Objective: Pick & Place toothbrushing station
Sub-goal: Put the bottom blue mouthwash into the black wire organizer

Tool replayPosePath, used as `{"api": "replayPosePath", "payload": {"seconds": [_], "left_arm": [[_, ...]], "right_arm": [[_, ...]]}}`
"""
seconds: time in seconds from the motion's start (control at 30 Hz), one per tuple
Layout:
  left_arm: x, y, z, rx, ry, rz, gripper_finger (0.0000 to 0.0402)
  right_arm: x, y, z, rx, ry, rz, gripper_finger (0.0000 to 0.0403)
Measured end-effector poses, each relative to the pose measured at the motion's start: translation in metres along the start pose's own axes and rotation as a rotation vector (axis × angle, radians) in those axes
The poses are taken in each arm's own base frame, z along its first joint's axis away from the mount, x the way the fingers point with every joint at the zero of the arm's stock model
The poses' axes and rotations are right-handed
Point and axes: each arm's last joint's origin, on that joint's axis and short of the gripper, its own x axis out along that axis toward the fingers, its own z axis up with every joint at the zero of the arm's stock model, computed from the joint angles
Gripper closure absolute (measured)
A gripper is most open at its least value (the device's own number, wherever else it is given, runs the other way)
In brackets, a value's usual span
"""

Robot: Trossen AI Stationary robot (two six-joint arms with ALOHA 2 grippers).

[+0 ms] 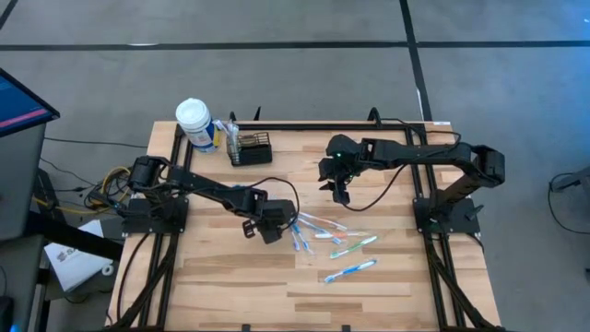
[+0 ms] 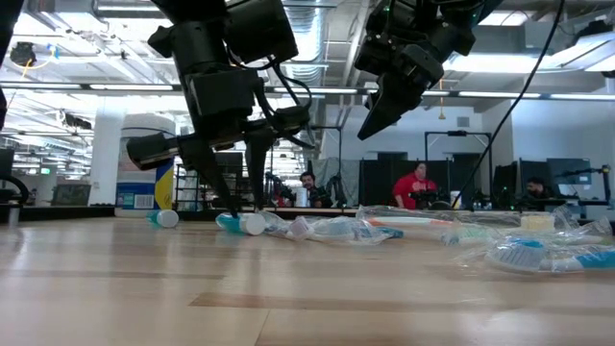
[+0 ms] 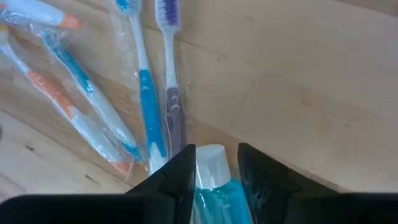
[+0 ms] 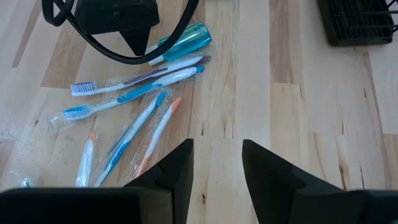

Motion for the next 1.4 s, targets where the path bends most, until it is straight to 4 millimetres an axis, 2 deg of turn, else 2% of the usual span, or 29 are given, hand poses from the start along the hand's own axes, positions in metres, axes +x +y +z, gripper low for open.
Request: {"api": "replayPosePath", "payload": {"seconds": [0.27, 0.43, 0.73, 1.4], "left_arm": [[0.000, 0.002, -0.002, -0.080, 0.000, 0.009, 0.0245], [0.001, 0.005, -0.008, -0.156, -0.006, 0.010, 0.0238], [0.013, -0.011, -0.018, -0.191, -0.049, -0.039, 0.0254], [0.014, -0.009, -0.019, -0.221, -0.072, -0.022, 0.0286]], "right_arm": [[0.000, 0.000, 0.000, 0.000, 0.000, 0.000, 0.0275], [0.000, 0.000, 0.000, 0.000, 0.000, 0.000, 0.0275], [0.000, 0.000, 0.000, 0.000, 0.000, 0.000, 0.0275], [0.000, 0.000, 0.001, -0.001, -0.007, -0.002, 0.0275]]}}
